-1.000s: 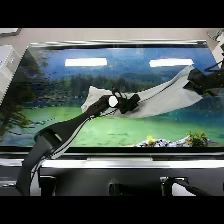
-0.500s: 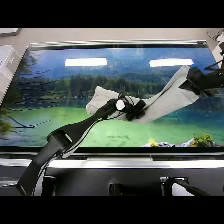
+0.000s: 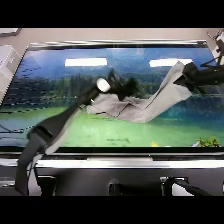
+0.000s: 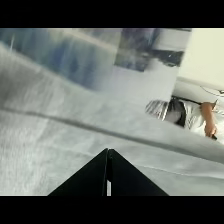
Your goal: Fold the clothes and pants, and hang the long-sleeved shirts on hangers.
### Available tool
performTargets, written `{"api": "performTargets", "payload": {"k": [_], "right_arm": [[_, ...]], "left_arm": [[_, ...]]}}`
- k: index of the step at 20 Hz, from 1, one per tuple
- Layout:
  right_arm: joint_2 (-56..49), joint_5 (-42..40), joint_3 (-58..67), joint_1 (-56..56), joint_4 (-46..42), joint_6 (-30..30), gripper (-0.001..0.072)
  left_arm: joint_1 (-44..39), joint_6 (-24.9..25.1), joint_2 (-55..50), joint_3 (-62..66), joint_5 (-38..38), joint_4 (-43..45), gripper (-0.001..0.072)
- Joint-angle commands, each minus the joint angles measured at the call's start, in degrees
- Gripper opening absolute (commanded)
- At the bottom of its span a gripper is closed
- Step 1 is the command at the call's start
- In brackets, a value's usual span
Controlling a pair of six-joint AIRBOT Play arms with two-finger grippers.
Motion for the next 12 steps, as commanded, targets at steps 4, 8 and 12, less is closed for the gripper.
{"api": "performTargets", "payload": {"k": [4,8,12], "right_arm": [[-6.1,-16.1,0.0,16.5,-0.8,13.5,0.0035],[-11.9,-26.8,0.0,26.9,-0.9,18.9,0.0035],[-17.0,-33.4,0.0,33.2,-0.7,22.7,0.0035]], "left_arm": [[14.9,8.4,16.2,0.0,-16.0,6.6,0.0012],[22.8,9.4,23.5,0.0,-20.8,8.1,0.0012],[29.1,9.4,27.8,0.0,-23.1,8.1,0.0013]]}}
